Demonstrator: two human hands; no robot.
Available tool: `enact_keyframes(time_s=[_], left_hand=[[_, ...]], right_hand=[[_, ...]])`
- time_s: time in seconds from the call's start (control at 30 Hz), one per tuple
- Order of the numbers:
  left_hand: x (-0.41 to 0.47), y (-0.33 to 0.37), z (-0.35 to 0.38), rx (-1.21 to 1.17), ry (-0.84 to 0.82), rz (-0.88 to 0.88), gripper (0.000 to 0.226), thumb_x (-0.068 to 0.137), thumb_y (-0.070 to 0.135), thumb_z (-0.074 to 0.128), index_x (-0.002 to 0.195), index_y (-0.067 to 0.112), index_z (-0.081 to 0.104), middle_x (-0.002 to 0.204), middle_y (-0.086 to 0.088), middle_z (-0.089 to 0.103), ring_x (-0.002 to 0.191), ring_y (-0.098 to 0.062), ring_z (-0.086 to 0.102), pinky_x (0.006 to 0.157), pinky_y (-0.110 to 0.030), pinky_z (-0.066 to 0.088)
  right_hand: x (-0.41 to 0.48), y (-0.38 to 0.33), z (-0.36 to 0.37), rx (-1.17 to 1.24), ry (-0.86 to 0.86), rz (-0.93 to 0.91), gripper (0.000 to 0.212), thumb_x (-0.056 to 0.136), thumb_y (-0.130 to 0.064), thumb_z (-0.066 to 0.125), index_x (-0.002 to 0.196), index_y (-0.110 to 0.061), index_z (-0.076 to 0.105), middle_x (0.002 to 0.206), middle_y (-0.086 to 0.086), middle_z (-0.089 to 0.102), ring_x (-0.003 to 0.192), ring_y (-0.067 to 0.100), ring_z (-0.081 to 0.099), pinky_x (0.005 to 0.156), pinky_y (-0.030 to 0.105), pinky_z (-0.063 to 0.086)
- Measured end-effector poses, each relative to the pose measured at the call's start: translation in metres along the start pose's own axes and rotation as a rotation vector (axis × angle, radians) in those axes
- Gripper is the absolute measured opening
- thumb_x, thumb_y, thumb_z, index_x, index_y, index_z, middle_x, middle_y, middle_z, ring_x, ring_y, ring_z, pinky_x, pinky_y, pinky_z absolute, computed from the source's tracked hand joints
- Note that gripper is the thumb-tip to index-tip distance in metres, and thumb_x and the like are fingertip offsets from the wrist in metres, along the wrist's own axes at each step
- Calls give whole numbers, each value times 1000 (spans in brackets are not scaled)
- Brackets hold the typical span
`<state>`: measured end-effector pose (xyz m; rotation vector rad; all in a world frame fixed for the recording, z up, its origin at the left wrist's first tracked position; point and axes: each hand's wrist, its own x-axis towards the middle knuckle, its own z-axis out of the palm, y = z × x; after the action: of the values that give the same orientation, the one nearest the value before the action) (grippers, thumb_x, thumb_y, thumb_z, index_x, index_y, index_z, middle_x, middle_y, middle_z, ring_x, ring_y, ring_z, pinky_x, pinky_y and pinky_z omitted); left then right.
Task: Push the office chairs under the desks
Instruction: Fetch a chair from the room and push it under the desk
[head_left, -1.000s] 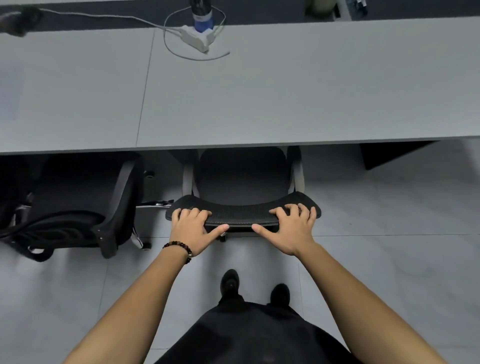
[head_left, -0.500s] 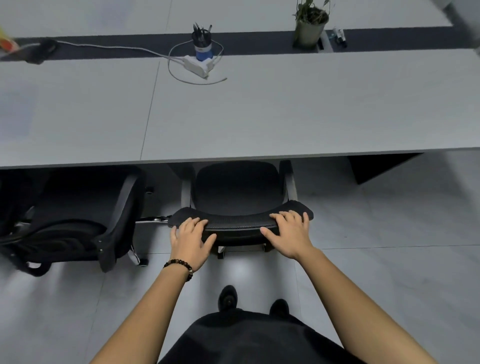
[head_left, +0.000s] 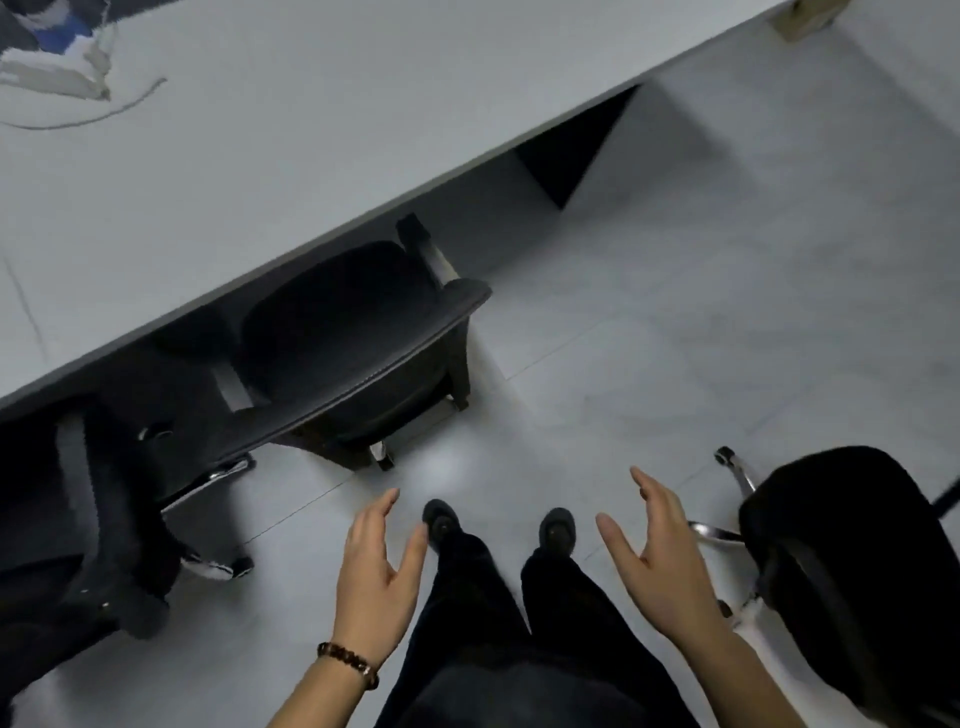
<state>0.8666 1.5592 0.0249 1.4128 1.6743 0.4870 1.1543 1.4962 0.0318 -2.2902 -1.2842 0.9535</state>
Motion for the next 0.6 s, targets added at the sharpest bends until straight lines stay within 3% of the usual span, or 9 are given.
enact_keyframes(time_s=[0.17, 0.3, 0.37, 0.47, 0.6], left_hand=[[-7, 53, 40, 44, -171, 244, 45, 92, 33, 58, 135, 29, 44, 130, 11, 49, 123, -5, 46, 104, -34, 41], [-32, 115, 82, 57, -217, 459, 48, 91, 25, 60, 136, 21, 45, 130, 5, 50, 117, 1, 47, 98, -22, 39], [-59, 139, 110, 52, -229, 543, 49, 90, 24, 60, 136, 18, 45, 129, 3, 50, 114, -3, 50, 95, -25, 42], [-122, 155, 169, 27, -259, 601, 48, 91, 22, 60, 136, 17, 44, 130, 4, 49, 118, -13, 52, 94, -34, 46], [-232, 151, 265, -12, -345, 592, 47, 91, 26, 60, 135, 19, 44, 133, 4, 51, 119, -10, 52, 100, -46, 46]], right_hand=[[-66, 55, -45, 148, 260, 146, 67, 93, -49, 56, 151, -32, 28, 151, -9, 35, 135, 8, 39, 106, 32, 37], [-120, 105, -82, 258, 477, 192, 66, 92, -46, 59, 150, -30, 31, 148, -9, 37, 127, 1, 40, 101, 30, 38], [-157, 144, -94, 298, 554, 206, 67, 92, -47, 59, 150, -34, 29, 149, -12, 35, 132, 3, 40, 103, 34, 41], [-225, 219, -106, 331, 624, 260, 69, 92, -48, 61, 151, -37, 26, 151, -16, 31, 135, 2, 37, 104, 33, 40], [-323, 312, -118, 338, 694, 393, 72, 92, -46, 61, 152, -33, 24, 151, -11, 32, 133, 3, 37, 100, 26, 35]])
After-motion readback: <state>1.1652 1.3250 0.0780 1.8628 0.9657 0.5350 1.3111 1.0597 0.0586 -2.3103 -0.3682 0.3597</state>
